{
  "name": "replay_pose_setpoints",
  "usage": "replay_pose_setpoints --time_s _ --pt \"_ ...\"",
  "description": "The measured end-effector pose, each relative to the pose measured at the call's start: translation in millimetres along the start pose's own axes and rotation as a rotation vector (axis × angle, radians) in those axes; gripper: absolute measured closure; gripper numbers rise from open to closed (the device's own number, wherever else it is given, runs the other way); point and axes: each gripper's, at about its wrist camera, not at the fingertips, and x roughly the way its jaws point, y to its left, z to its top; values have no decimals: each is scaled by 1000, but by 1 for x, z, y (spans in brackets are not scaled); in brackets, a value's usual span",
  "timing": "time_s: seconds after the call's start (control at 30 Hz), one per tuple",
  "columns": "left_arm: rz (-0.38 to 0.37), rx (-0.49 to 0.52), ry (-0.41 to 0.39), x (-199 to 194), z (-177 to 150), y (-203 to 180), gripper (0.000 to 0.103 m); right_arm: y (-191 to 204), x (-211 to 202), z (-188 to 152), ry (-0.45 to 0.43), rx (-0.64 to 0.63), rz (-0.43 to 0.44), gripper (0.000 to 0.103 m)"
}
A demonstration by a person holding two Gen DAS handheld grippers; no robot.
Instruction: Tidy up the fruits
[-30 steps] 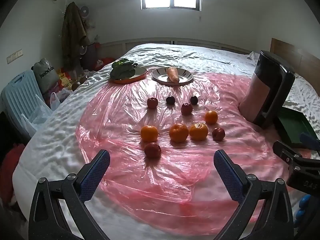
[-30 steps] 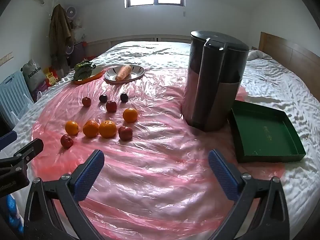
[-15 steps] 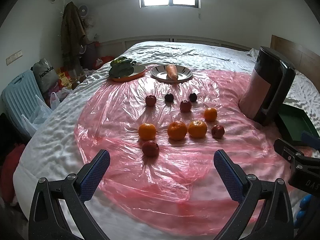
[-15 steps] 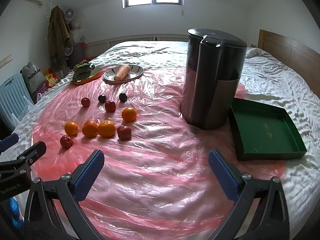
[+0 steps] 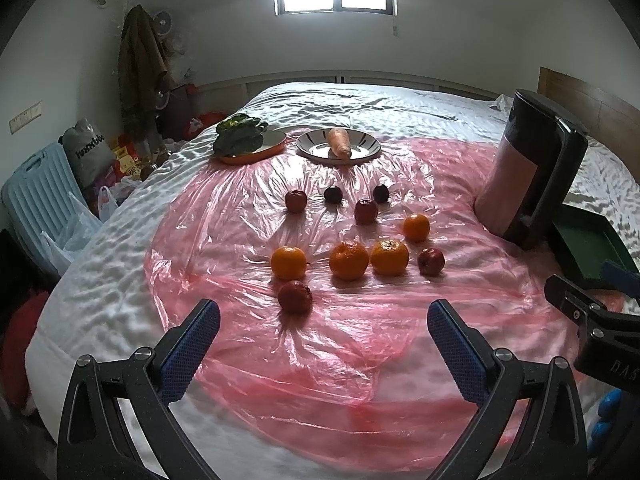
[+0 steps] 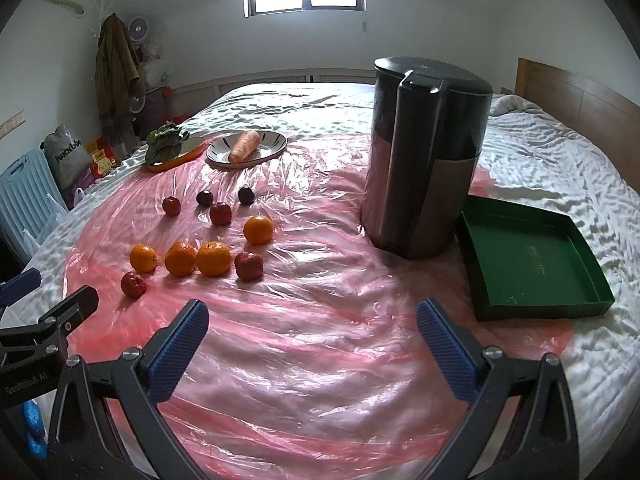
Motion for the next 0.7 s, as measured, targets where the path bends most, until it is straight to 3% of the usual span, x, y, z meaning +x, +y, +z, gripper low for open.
replay_pose_setpoints --time_s 0.7 --pt "-31 24 38 -1 5 -5 1 -6 -4 3 -8 8 -3 0"
